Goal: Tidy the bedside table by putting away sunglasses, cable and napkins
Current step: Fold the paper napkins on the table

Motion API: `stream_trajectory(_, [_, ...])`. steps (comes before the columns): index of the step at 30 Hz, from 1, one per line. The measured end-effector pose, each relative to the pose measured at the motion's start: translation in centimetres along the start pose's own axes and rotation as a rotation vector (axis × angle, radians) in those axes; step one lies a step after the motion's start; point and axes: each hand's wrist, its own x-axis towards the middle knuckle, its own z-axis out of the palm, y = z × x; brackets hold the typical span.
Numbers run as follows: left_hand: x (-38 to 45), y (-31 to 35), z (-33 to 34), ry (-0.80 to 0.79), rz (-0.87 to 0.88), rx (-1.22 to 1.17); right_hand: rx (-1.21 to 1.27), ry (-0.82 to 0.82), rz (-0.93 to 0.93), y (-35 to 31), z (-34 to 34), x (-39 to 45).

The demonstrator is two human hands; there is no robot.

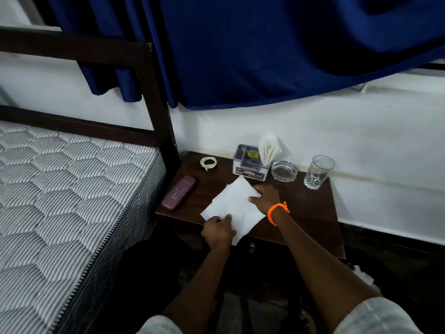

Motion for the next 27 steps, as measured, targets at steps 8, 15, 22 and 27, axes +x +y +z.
stream_trajectory(8, [3.2,-0.7,-1.5,0.011,-0.044,0.091,-0.147,-0.031,0.008,-0.8,3.4,2.5])
stream_trajectory(15, [3.5,-0.6,-1.4,0.018,-0.039,0.111,-0.183,-0.073,0.074,-0.7,3.5,3.1])
stream_trajectory(22, [3.6,-0.8,-1.5,-0.009,0.007,0.141,-0.170,-0.095,0.081,-0.9,3.4,3.4])
stream_trajectory(27, [3.3,-0.6,-1.5,0.022,-0.022,0.058,-0.119,-0.038,0.028,-0.5,2.6,3.3])
